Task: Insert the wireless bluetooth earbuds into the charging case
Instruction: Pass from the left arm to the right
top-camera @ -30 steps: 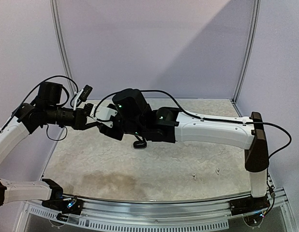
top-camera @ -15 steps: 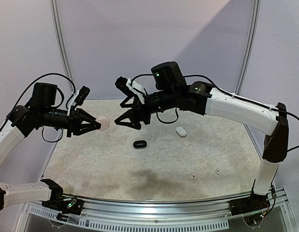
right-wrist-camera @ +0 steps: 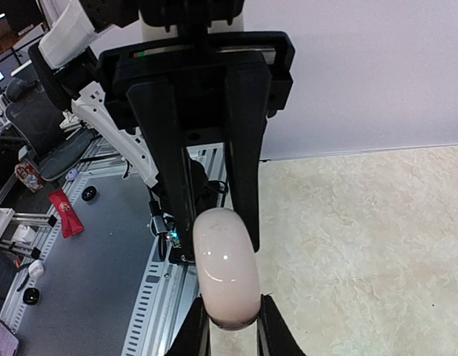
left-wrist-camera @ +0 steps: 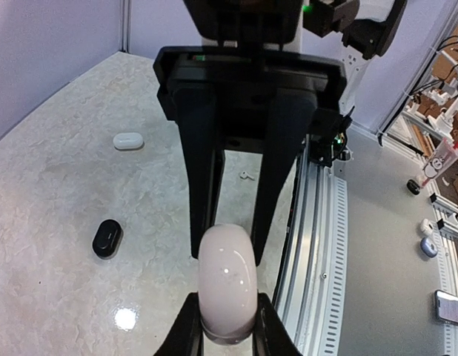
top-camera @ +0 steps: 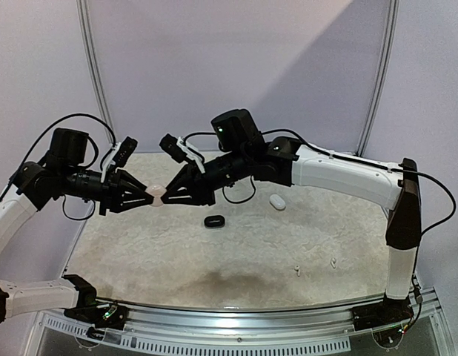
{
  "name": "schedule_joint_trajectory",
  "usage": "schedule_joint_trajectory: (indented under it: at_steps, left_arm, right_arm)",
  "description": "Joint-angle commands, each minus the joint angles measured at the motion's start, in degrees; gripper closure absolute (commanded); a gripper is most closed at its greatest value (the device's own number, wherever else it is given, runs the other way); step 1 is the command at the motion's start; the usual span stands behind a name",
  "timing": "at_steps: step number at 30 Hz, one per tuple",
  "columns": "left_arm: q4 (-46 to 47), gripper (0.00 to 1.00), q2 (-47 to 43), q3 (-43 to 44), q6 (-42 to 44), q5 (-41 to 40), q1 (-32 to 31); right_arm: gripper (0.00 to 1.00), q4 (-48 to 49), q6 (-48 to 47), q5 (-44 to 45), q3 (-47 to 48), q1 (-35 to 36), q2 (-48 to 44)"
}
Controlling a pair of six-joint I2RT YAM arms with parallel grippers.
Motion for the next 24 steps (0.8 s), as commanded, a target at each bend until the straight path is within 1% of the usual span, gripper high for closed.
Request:
schedule_joint_trajectory:
  at_steps: [1,4,6,7,9,10,12,14,17,20,22,24]
  left_arm:
    - [-0.5,1.00,-0.4,1.0,0.7,0.5,-0.9]
    - [-0.7,1.00,-0.6,0.9,0.8,0.7,-0.9]
    - [-0.7,1.00,-0.7,0.8,0.6,1.0,-0.9]
    - [-0.6,0.91,-1.0,0.6,0.2,1.1,-0.9]
    - [0.2,0.41,-2.2,-0.1,-1.0,1.1,-0.6]
    - [1.0,0.33,-3.3,-0.9,-1.6,0.8,-0.4]
    - [3.7,0.30,-6.4,-4.3,-1.2,1.8,0.7]
    - [9.9,0.30,-10.2,-9.3,-2.6,3.4,2.3]
    - [24.5,0.28,-15.9,-17.9,-9.3,5.2,3.5]
    - [39.9,0.25,-19.2,-24.8,-17.5,4.6,3.6]
    - [42.9,0.25,-18.6,-25.9,-18.5,5.3,3.6]
    - [44.2,0.27,-16.8,-25.5,-18.4,7.0,3.6]
  right_arm:
    - [0.89,2.1,2.4,-2.2,2.2,-0.1,1.1]
    - [1.00,2.0,2.0,-2.1,2.2,-0.1,1.1]
    - [1.00,1.7,1.7,-1.6,2.0,-0.1,0.9]
    - [1.00,1.5,1.6,-1.3,1.7,-0.1,0.7]
    - [1.00,1.0,0.7,0.2,1.1,0.0,0.0]
    - [1.00,0.6,-0.4,1.0,0.6,-0.1,-0.6]
    - [1.00,0.9,-1.4,1.9,-0.3,0.0,-1.7]
    - [1.00,1.6,-1.6,2.3,-1.1,-0.1,-2.6]
    - [1.00,2.8,-1.8,2.2,-2.0,-0.1,-3.6]
    - [1.00,3.2,-2.0,1.8,-2.9,-0.1,-4.3]
    - [1.00,3.0,-2.2,1.6,-3.2,-0.1,-4.5]
    - [1.00,3.0,-2.3,1.3,-3.3,0.0,-4.7]
